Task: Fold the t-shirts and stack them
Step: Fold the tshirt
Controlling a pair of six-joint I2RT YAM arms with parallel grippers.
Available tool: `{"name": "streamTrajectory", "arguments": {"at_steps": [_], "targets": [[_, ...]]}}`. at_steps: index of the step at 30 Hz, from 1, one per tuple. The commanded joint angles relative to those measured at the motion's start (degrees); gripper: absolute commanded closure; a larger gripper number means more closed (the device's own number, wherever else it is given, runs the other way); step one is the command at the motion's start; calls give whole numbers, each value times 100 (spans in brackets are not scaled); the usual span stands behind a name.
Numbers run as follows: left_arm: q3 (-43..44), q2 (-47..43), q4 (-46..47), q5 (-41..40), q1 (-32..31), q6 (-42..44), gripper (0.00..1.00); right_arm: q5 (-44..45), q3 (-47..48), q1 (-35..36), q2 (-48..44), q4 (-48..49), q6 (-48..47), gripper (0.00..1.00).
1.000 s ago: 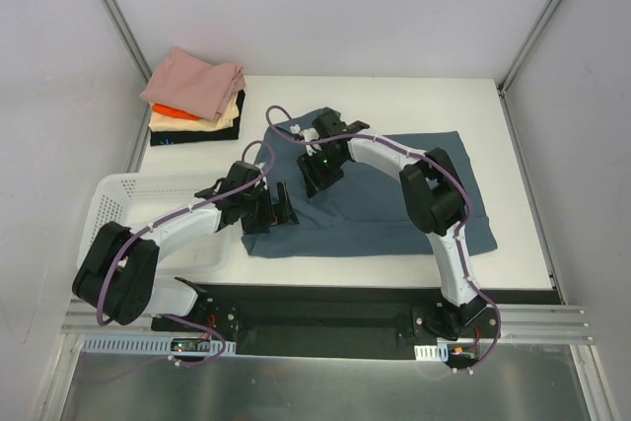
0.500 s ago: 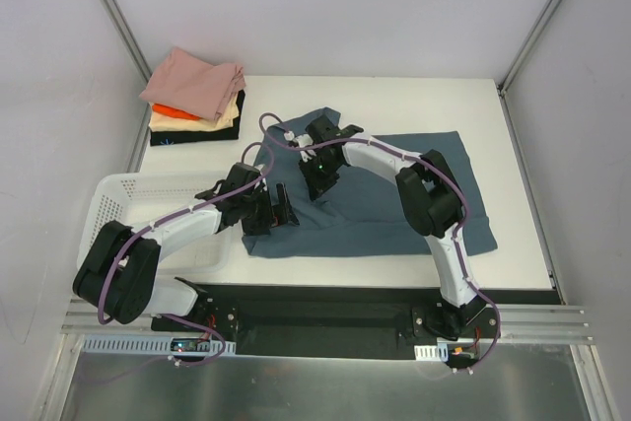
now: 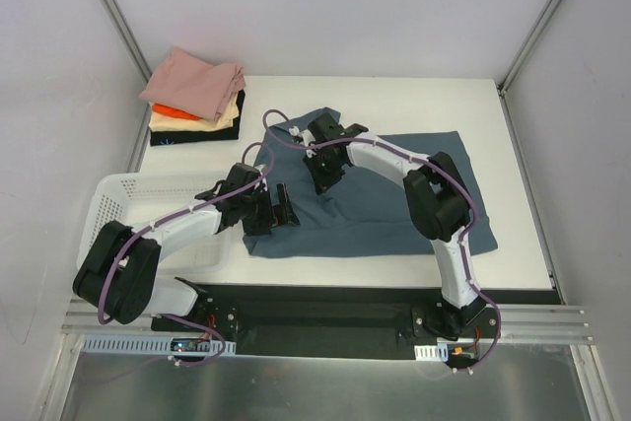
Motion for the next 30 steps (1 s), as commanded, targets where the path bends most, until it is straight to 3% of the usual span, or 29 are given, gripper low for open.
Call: {"name": "streamTrajectory", "arguments": {"at_steps": [1, 12, 18, 20, 22, 24, 25, 30], "targets": [[-143, 101, -147, 29, 4, 23, 1, 512, -42, 25, -505, 20, -33, 99], [-178, 110, -208, 81, 4, 14, 1, 1434, -69, 25, -645, -86, 266, 99], [-187, 101, -234, 81, 4, 5, 1, 1804, -86, 25, -654, -77, 345, 90], [-187, 92, -243, 81, 4, 5, 1, 1849, -16, 25, -611, -94, 319, 69], [-178, 92, -243, 73, 5, 5, 1, 1910, 45, 25, -575, -147, 275, 57], [-178, 92, -252, 64, 4, -4, 1, 2120, 133, 34, -575, -217, 318, 39], [-187, 75, -252, 73, 4, 5, 1, 2235, 116, 25, -593, -217, 327, 4], [-187, 66, -243, 55, 4, -4, 1, 3805, -304, -1, -1084, 19, 915, 4]]}}
